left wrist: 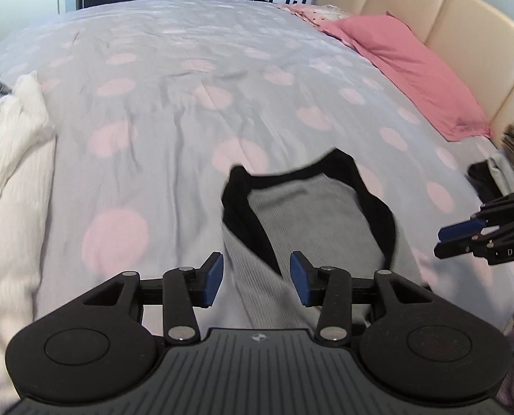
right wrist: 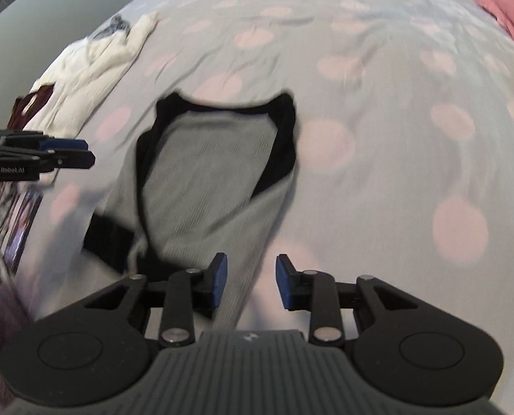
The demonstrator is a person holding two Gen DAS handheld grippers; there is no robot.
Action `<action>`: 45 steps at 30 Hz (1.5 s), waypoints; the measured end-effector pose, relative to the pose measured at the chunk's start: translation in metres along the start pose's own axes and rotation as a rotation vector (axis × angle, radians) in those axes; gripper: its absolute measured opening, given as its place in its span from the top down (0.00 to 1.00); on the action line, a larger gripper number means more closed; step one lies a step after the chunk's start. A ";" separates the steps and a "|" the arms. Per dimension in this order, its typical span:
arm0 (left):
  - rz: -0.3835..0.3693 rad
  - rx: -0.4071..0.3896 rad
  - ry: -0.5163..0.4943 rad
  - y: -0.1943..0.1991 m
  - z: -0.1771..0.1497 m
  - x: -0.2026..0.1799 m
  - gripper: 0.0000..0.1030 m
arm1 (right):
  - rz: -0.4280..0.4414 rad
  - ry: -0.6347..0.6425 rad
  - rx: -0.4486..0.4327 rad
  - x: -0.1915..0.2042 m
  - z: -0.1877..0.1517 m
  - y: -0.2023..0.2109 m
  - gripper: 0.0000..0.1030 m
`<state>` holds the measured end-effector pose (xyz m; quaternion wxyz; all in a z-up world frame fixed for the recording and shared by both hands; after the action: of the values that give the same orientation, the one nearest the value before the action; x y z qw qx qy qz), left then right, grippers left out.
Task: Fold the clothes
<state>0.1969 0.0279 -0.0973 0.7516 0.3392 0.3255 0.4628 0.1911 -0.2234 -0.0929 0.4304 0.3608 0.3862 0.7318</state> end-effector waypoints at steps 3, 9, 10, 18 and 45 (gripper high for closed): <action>0.015 -0.003 0.001 -0.022 0.014 0.007 0.59 | -0.009 0.005 -0.021 -0.007 0.025 -0.018 0.66; 0.002 0.011 0.006 -0.064 0.039 0.018 0.58 | -0.007 0.008 -0.050 -0.021 0.072 -0.053 0.61; -0.006 0.015 0.003 -0.070 0.042 0.019 0.58 | -0.003 0.004 -0.054 -0.023 0.079 -0.059 0.61; -0.045 0.022 -0.011 -0.092 0.042 0.025 0.80 | 0.046 -0.023 -0.086 -0.031 0.101 -0.087 0.68; -0.193 -0.214 -0.386 0.142 -0.048 -0.080 0.96 | 0.240 0.202 -0.390 0.047 -0.042 0.132 0.96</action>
<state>0.0623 0.0129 0.0050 0.8721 0.3072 0.1560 0.3475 0.0914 -0.2351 0.0130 0.3610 0.2390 0.2331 0.8708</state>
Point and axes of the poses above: each gripper's, at about its wrist camera, not at the fingertips, and y roughly against the way its jaws point, x to its left, z to its top, the point moved 5 cm from there along -y, roughly the way its jaws point, and after that the axes turned 2 degrees about x, right-handed, at the moved point
